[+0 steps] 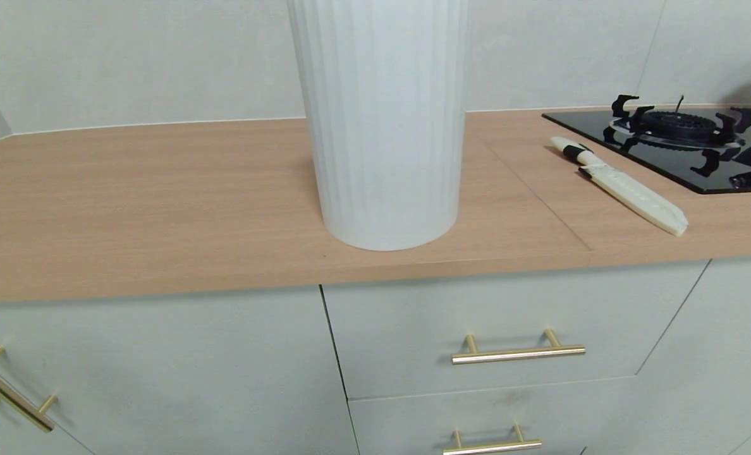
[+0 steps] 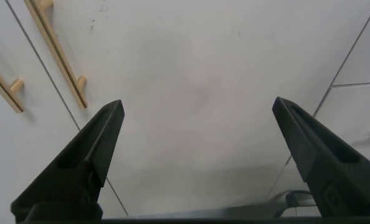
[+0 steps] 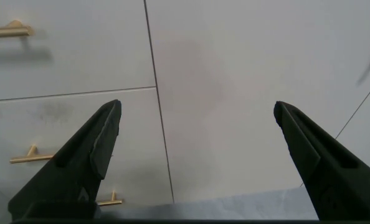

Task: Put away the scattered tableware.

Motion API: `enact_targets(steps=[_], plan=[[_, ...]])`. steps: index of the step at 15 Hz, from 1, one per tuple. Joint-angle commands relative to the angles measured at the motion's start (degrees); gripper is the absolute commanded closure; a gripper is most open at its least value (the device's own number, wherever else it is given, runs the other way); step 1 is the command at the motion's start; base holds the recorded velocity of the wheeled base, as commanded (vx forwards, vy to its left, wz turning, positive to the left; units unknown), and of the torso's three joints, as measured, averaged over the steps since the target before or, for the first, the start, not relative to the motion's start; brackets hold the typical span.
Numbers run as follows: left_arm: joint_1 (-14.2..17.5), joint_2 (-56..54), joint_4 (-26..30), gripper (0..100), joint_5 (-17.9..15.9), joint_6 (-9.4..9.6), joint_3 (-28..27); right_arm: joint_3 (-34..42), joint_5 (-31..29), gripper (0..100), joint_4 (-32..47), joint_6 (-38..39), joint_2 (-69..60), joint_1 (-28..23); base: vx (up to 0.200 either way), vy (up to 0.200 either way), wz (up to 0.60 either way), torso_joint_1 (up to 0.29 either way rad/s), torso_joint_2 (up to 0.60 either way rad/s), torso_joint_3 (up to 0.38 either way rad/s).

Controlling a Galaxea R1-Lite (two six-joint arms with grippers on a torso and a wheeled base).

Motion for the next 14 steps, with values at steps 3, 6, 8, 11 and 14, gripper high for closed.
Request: enact_targets(steps=[3, 6, 8, 11, 14], plan=[[-0.02, 0.0, 0.02, 0, 0.01, 0.03, 0.0, 0.0, 0.01, 0, 0.0, 0.01, 0.07, -0.01, 0.0, 0.0, 0.0, 0.106, -0.24, -0.219], [-0.02, 0.0, 0.02, 0, 0.01, 0.03, 0.0, 0.0, 0.09, 0, 0.0, -0.16, 0.07, -0.01, 0.0, 0.0, 0.0, 0.115, -0.48, -0.271], [-0.02, 0.0, 0.02, 0, 0.01, 0.03, 0.0, 0.0, 0.09, 0, 0.0, -0.16, 0.07, -0.01, 0.0, 0.0, 0.0, 0.112, -0.51, -0.271], [-0.02, 0.0, 0.02, 0, 0.01, 0.03, 0.0, 0.0, 0.09, 0, 0.0, -0.16, 0.07, -0.01, 0.0, 0.0, 0.0, 0.272, -0.48, -0.268], [-0.02, 0.0, 0.02, 0, 0.01, 0.03, 0.0, 0.0, 0.09, 0, 0.0, -0.16, 0.07, -0.01, 0.0, 0.0, 0.0, 0.22, -0.48, -0.264]])
